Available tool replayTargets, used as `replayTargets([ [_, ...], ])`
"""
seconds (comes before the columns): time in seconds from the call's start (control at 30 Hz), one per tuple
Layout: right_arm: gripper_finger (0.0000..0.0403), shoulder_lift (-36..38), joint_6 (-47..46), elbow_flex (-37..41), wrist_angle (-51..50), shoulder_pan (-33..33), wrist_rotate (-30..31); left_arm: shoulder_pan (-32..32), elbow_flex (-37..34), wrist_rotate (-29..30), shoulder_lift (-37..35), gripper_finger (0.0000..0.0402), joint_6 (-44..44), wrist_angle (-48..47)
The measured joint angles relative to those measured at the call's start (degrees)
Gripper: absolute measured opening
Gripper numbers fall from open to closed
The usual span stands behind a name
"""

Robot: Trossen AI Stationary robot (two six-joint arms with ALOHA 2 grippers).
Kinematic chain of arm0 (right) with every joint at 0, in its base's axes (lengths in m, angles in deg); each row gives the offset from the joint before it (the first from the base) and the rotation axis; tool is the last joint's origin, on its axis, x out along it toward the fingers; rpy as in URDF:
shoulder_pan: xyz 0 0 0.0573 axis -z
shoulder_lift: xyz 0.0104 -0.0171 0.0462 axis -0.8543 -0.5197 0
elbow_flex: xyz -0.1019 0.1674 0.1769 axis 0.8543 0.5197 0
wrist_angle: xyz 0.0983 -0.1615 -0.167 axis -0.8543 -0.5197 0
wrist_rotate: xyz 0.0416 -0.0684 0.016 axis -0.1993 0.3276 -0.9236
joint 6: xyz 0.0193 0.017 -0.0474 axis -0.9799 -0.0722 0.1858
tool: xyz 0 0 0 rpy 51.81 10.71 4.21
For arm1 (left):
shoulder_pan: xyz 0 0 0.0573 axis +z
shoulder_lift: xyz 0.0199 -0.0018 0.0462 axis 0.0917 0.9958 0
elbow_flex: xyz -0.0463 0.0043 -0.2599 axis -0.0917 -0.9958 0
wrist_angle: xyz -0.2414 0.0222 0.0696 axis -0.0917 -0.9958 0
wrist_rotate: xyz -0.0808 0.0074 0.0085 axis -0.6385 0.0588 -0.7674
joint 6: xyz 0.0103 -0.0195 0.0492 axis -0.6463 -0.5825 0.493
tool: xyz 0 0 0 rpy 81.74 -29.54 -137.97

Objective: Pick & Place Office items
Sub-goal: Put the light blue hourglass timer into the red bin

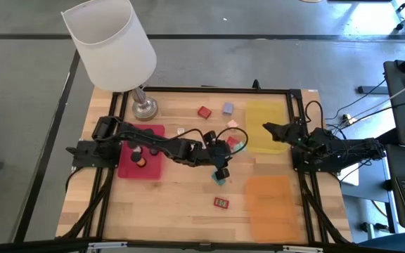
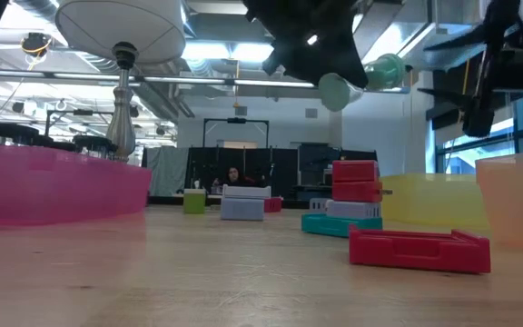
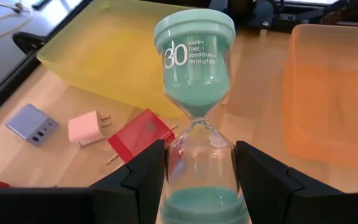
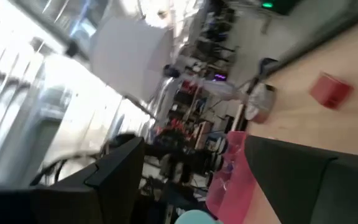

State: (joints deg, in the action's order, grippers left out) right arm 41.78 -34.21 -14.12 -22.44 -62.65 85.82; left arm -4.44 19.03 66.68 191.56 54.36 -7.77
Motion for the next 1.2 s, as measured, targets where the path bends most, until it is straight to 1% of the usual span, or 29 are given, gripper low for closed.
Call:
replayTargets([
  [0.1, 0.0281, 0.0, 5.4, -1.8, 0.0, 0.0, -2.2, 0.5, 0.0, -0.7, 0.0, 0.0173, -1.0, -0.2],
  [0.2, 0.0281, 0.0, 10.3, -4.9, -0.8, 0.0, -3.9, 1.1, 0.0, -1.2, 0.0, 0.0173, -6.5, 0.2],
  [0.3, 0.0281, -0.5, 15.4, -9.4, -5.9, 0.0, -6.8, 1.6, 0.6, -2.7, 0.0, 0.0173, -13.9, 0.1],
  [0.37, 0.0281, -1.8, 18.2, -12.7, -11.5, 0.0, -8.7, 1.9, 0.8, -4.7, 0.0, 0.0173, -16.5, 1.8],
  [0.5, 0.0281, -7.3, 25.2, -19.2, -21.9, 0.0, -13.1, 2.4, 0.9, -9.3, 0.1, 0.0173, -17.9, 7.2],
  [0.6, 0.0281, -13.3, 31.9, -23.6, -26.6, 0.0, -17.3, 2.4, 0.9, -11.6, 0.1, 0.0173, -18.0, 11.3],
  [0.77, 0.0281, -22.5, 43.8, -29.8, -29.1, 0.0, -25.6, 2.2, 0.9, -11.7, 0.1, 0.0173, -19.2, 13.0],
  [0.83, 0.0281, -25.2, 48.1, -31.9, -30.3, 0.0, -27.9, 2.2, 0.9, -11.7, 0.1, 0.0173, -20.6, 13.0],
  [0.97, 0.0282, -29.4, 53.4, -35.2, -32.6, 0.0, -30.1, 1.6, 0.9, -11.7, 0.1, 0.0173, -22.4, 13.0],
  [1.07, 0.0283, -31.7, 56.0, -36.7, -33.5, 0.0, -30.2, 1.1, 0.9, -11.7, 0.1, 0.0173, -22.5, 13.0],
  [1.2, 0.0299, -34.3, 56.3, -37.3, -33.5, 0.0, -30.4, 1.1, 0.9, -11.7, 0.1, 0.0173, -22.3, 13.0],
])
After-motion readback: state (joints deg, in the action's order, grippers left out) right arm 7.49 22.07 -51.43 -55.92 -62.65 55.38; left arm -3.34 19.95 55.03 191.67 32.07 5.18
